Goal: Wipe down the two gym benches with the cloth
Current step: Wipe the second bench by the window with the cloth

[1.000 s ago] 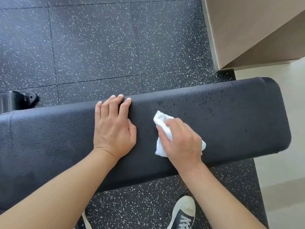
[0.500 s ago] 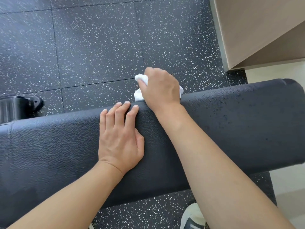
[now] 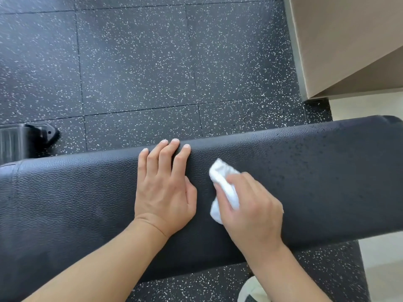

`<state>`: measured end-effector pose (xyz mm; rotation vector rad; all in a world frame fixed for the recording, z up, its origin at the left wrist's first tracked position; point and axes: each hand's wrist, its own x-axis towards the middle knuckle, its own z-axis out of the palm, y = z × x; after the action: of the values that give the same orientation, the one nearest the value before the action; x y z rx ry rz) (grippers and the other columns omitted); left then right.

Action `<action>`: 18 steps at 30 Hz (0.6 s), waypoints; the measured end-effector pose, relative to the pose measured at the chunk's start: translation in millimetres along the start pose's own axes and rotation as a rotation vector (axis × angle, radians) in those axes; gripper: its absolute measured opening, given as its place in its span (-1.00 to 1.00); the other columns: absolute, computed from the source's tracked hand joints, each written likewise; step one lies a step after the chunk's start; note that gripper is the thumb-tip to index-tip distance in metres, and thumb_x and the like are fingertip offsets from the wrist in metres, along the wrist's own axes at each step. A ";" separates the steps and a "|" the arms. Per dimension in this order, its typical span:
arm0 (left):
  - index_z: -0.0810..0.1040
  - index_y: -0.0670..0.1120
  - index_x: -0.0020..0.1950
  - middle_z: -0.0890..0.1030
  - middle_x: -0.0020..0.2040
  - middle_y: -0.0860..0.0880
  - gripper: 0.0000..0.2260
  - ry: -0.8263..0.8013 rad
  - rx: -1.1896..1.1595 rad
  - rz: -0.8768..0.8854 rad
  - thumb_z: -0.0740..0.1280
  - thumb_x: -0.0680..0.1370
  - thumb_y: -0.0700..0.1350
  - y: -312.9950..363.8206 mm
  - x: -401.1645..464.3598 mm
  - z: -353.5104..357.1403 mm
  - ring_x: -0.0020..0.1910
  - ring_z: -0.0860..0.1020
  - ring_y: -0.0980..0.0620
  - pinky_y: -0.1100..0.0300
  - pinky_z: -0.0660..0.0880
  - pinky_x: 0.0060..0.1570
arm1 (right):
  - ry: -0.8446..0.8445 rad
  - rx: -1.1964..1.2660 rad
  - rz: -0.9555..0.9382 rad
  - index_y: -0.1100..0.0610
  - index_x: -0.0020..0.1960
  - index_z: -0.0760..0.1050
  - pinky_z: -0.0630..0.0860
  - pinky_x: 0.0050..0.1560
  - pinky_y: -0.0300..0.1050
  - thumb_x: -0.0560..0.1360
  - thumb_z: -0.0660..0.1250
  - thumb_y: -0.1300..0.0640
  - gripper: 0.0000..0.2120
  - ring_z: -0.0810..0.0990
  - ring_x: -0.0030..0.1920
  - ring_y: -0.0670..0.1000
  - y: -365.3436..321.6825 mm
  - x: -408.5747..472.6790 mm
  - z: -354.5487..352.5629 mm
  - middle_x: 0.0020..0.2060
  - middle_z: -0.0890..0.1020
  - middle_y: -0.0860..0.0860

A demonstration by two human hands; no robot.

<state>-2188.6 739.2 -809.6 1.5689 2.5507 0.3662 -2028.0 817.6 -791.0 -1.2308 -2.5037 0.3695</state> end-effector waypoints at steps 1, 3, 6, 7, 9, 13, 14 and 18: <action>0.47 -0.17 0.47 0.47 0.45 -0.20 -0.45 -0.002 0.000 0.000 0.20 0.48 -0.09 0.3 0.0 -0.2 0.49 0.38 -0.29 -0.30 0.20 0.55 | 0.017 -0.012 0.022 0.10 -0.13 0.52 0.30 -0.35 -0.12 0.62 0.36 -0.03 -0.77 0.49 -0.31 0.03 -4.4 16.1 6.0 -0.29 0.50 -0.05; 0.47 -0.18 0.47 0.47 0.45 -0.21 -0.45 -0.004 0.000 0.001 0.20 0.47 -0.09 0.4 0.2 -0.9 0.48 0.38 -0.31 -0.31 0.21 0.54 | 0.022 -0.015 0.090 0.12 -0.09 0.54 0.31 -0.37 -0.03 0.58 0.40 -0.01 -0.79 0.55 -0.29 0.09 -14.9 55.9 19.2 -0.25 0.55 0.00; 0.47 -0.20 0.46 0.47 0.44 -0.23 -0.44 -0.004 -0.005 0.002 0.20 0.46 -0.10 2.4 0.5 -2.5 0.46 0.40 -0.34 -0.34 0.24 0.51 | -0.044 -0.047 0.140 0.08 0.01 0.53 0.23 -0.31 -0.07 0.59 0.36 -0.06 -0.80 0.61 -0.17 0.11 -28.1 114.6 36.2 -0.14 0.61 0.00; 0.47 -0.21 0.46 0.47 0.44 -0.24 -0.45 -0.002 -0.003 0.003 0.20 0.46 -0.10 2.7 0.5 -2.8 0.45 0.40 -0.35 -0.35 0.25 0.50 | -0.094 -0.074 0.132 0.06 0.04 0.51 0.23 -0.27 -0.08 0.61 0.32 -0.08 -0.80 0.62 -0.11 0.11 -29.4 129.1 41.8 -0.10 0.62 0.00; 0.47 -0.21 0.45 0.47 0.44 -0.24 -0.45 -0.005 0.000 0.004 0.19 0.47 -0.10 2.9 0.8 -2.7 0.45 0.40 -0.35 -0.36 0.25 0.49 | -0.184 -0.101 0.119 0.04 0.06 0.48 0.25 -0.23 -0.06 0.65 0.25 -0.10 -0.79 0.64 -0.05 0.12 -28.6 143.3 48.5 -0.05 0.63 0.00; 0.47 -0.21 0.46 0.46 0.45 -0.24 -0.44 -0.011 0.003 -0.002 0.20 0.46 -0.10 2.6 0.4 -3.0 0.46 0.40 -0.35 -0.36 0.25 0.48 | -0.111 -0.061 0.027 0.05 0.02 0.48 0.22 -0.27 -0.09 0.61 0.32 -0.05 -0.84 0.62 -0.12 0.09 -22.9 111.2 31.7 -0.11 0.59 -0.02; 0.47 -0.20 0.46 0.46 0.45 -0.24 -0.44 -0.011 0.002 -0.002 0.20 0.46 -0.10 2.9 0.2 -3.1 0.46 0.40 -0.34 -0.35 0.25 0.49 | -0.086 -0.039 0.018 0.05 0.01 0.49 0.21 -0.30 -0.09 0.59 0.35 -0.03 -0.84 0.60 -0.17 0.08 -19.2 94.4 23.4 -0.13 0.58 -0.03; 0.47 -0.20 0.46 0.46 0.44 -0.23 -0.45 0.002 0.003 -0.002 0.21 0.47 -0.10 2.4 0.0 -2.1 0.46 0.40 -0.33 -0.35 0.25 0.49 | -0.030 -0.044 0.001 0.08 0.01 0.55 0.35 -0.35 -0.08 0.57 0.40 0.02 -0.87 0.56 -0.27 0.05 14.7 18.9 -5.3 -0.19 0.55 -0.04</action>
<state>-2187.0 739.9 -806.9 1.5672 2.5555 0.3636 -2026.3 841.9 -788.3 -1.2522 -2.5497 0.3374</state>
